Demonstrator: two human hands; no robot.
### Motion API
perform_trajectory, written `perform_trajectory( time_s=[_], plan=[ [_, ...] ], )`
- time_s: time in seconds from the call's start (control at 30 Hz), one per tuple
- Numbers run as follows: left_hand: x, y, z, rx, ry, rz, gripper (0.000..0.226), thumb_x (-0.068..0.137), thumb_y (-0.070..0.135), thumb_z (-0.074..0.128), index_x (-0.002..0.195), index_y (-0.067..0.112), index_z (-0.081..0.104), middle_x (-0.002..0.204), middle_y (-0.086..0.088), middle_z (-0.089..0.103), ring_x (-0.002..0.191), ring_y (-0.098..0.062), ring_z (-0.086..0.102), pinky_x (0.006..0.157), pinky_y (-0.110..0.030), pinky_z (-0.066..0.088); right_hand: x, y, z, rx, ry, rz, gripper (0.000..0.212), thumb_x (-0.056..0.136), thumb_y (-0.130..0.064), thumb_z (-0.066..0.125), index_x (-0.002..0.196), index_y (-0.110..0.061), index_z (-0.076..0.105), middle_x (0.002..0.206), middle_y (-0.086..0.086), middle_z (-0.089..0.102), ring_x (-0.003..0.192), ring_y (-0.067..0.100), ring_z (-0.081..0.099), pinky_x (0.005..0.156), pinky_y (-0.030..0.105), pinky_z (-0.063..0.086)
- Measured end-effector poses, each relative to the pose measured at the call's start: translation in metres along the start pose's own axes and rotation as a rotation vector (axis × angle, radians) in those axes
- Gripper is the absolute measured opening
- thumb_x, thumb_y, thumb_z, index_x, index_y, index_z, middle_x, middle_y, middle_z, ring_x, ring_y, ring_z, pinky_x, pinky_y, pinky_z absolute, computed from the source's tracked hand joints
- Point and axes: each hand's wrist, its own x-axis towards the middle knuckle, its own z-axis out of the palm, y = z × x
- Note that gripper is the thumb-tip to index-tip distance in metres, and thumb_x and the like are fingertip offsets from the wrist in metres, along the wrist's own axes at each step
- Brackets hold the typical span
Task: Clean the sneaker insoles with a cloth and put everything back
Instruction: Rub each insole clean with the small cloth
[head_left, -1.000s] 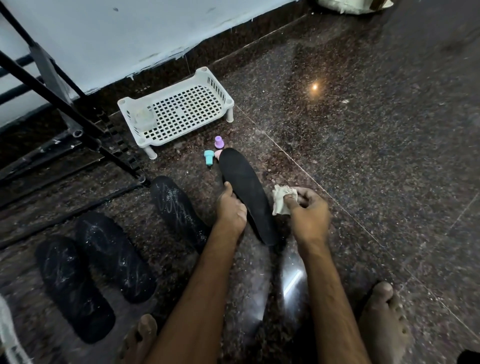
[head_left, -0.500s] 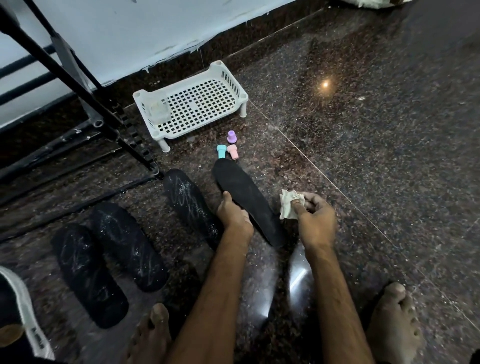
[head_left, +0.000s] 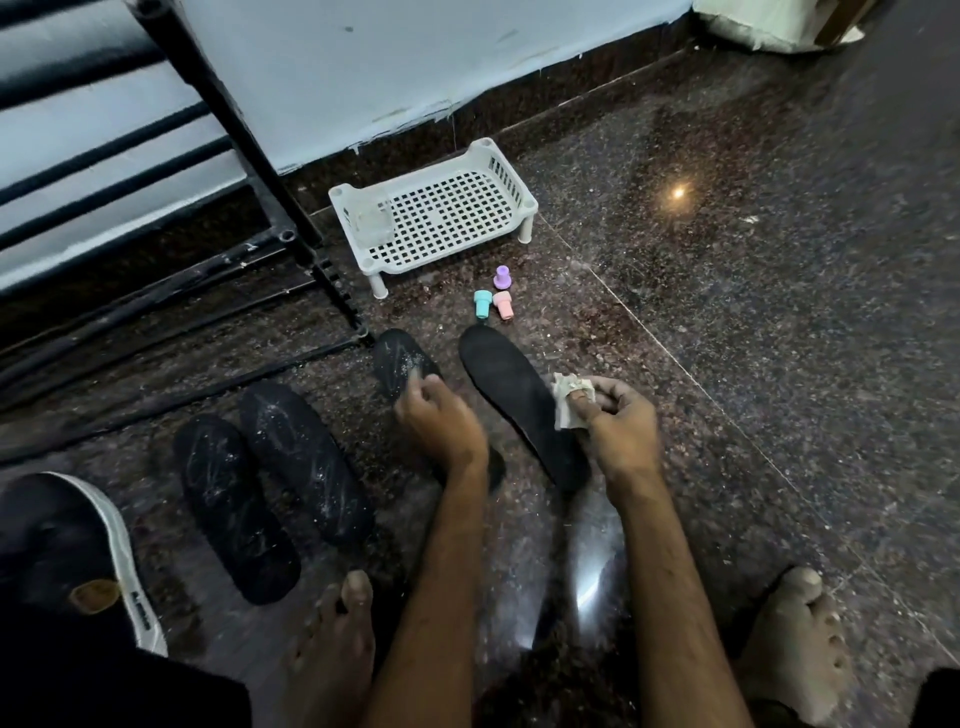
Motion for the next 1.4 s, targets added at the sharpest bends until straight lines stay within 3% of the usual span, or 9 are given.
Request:
perform_trajectory(
  time_s=[0.1, 0.23, 0.5, 0.6, 0.77, 1.03, 1.13, 1.23, 1.4],
  plan=[
    [0.028, -0.011, -0.036, 0.022, 0.067, -0.159, 0.033, 0.099, 0.016, 0.050, 0.127, 0.002, 0.061, 0.114, -0.013, 0.066, 0.097, -0.024, 0.061, 0.085, -0.032, 0.048, -0.010, 0.001, 0.014, -0.046, -0.068, -0.005, 0.008, 0.082, -0.016, 0.073, 0.086, -0.020, 0.068, 0.081, 0.002, 0.074, 0.075, 0.020, 0.068, 0.084, 0.050, 0.058],
    [0.043, -0.039, -0.049, 0.233, -0.089, -0.270, 0.032, 0.093, 0.035, 0.057, 0.103, 0.006, 0.067, 0.097, -0.011, 0.072, 0.084, -0.032, 0.066, 0.081, -0.041, 0.056, -0.020, 0.019, 0.019, -0.093, -0.049, -0.011, 0.038, 0.062, -0.052, 0.066, 0.084, -0.023, 0.071, 0.078, -0.002, 0.074, 0.078, 0.024, 0.071, 0.078, 0.052, 0.058],
    [0.023, -0.055, -0.041, 0.370, -0.277, -0.221, 0.037, 0.083, 0.044, 0.059, 0.095, 0.010, 0.064, 0.100, -0.014, 0.070, 0.085, -0.037, 0.069, 0.076, -0.048, 0.059, -0.055, 0.043, 0.019, -0.056, -0.036, 0.020, 0.015, 0.078, -0.032, 0.070, 0.088, -0.021, 0.070, 0.081, 0.002, 0.074, 0.080, 0.025, 0.071, 0.079, 0.048, 0.058],
    [0.026, -0.059, -0.035, 0.411, -0.291, -0.243, 0.053, 0.074, 0.050, 0.054, 0.105, 0.008, 0.065, 0.105, -0.013, 0.069, 0.085, -0.038, 0.069, 0.076, -0.048, 0.060, -0.065, 0.049, 0.021, -0.060, -0.058, 0.022, 0.002, 0.088, -0.018, 0.069, 0.086, -0.020, 0.069, 0.079, 0.001, 0.074, 0.072, 0.017, 0.068, 0.075, 0.043, 0.057],
    [0.027, -0.037, -0.046, 0.273, -0.297, -0.393, 0.038, 0.093, 0.030, 0.063, 0.120, 0.003, 0.063, 0.110, -0.018, 0.068, 0.081, -0.034, 0.069, 0.061, -0.047, 0.062, -0.061, 0.033, 0.019, -0.111, -0.066, 0.006, 0.004, 0.090, -0.019, 0.068, 0.086, -0.022, 0.068, 0.081, -0.001, 0.074, 0.077, 0.019, 0.069, 0.074, 0.039, 0.056],
    [0.038, -0.040, -0.037, 0.191, -0.262, -0.489, 0.043, 0.091, 0.035, 0.066, 0.122, 0.005, 0.062, 0.113, -0.018, 0.067, 0.091, -0.035, 0.068, 0.052, -0.037, 0.058, -0.026, 0.016, 0.032, -0.185, -0.097, -0.031, 0.002, 0.089, -0.022, 0.069, 0.089, -0.022, 0.070, 0.082, -0.002, 0.074, 0.081, 0.021, 0.071, 0.076, 0.041, 0.059],
    [0.035, -0.043, -0.033, 0.207, -0.210, -0.439, 0.026, 0.093, 0.029, 0.063, 0.101, 0.005, 0.069, 0.101, -0.018, 0.071, 0.079, -0.033, 0.069, 0.061, -0.046, 0.062, -0.015, 0.008, 0.056, -0.320, -0.132, -0.096, 0.009, 0.091, -0.023, 0.065, 0.089, -0.017, 0.072, 0.082, -0.003, 0.073, 0.079, 0.017, 0.068, 0.073, 0.032, 0.054],
    [0.031, -0.047, -0.032, 0.236, -0.167, -0.357, 0.023, 0.095, 0.023, 0.058, 0.080, 0.010, 0.070, 0.086, -0.016, 0.073, 0.063, -0.028, 0.065, 0.056, -0.046, 0.061, -0.007, 0.004, 0.081, -0.445, -0.196, -0.126, 0.012, 0.093, -0.020, 0.059, 0.090, -0.015, 0.070, 0.092, 0.005, 0.072, 0.087, 0.024, 0.065, 0.076, 0.032, 0.050],
    [0.031, -0.050, -0.035, 0.178, -0.179, -0.334, 0.028, 0.090, 0.009, 0.046, 0.068, 0.023, 0.058, 0.091, -0.019, 0.071, 0.066, -0.036, 0.065, 0.056, -0.045, 0.061, -0.006, 0.008, 0.105, -0.644, -0.326, -0.108, 0.011, 0.092, -0.016, 0.051, 0.093, -0.011, 0.061, 0.102, 0.012, 0.069, 0.095, 0.032, 0.062, 0.076, 0.035, 0.048]
  ],
)
